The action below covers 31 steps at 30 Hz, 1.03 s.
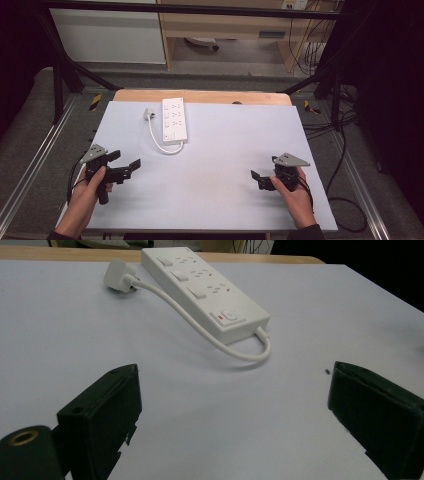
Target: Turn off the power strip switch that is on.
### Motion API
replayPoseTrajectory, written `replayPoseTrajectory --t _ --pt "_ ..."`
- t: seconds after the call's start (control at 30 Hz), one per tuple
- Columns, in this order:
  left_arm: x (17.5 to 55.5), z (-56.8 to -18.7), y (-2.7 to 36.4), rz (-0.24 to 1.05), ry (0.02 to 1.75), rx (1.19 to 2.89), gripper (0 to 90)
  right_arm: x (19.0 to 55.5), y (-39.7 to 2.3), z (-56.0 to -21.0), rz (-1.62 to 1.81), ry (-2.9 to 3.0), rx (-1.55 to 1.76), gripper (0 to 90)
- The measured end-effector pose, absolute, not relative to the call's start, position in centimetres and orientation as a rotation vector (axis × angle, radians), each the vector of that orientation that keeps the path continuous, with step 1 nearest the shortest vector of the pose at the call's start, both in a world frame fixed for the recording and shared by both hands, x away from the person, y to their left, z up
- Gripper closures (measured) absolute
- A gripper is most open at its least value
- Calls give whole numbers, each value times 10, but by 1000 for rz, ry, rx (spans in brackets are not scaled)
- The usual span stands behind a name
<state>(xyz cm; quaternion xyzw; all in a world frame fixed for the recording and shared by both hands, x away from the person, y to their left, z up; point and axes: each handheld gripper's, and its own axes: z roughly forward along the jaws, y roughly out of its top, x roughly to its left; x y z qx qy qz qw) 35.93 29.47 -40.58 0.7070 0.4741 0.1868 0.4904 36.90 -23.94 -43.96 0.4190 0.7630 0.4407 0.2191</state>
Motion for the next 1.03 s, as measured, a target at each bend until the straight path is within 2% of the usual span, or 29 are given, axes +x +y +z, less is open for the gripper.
replayPoseTrajectory --t 0.77,1.03 --pt "335 -426 292 429 1172 1795 70 371 -241 -442 1179 2115 1186 28" --pt "327 -434 299 473 1226 1830 72 379 -244 -452 1009 2124 1276 36"
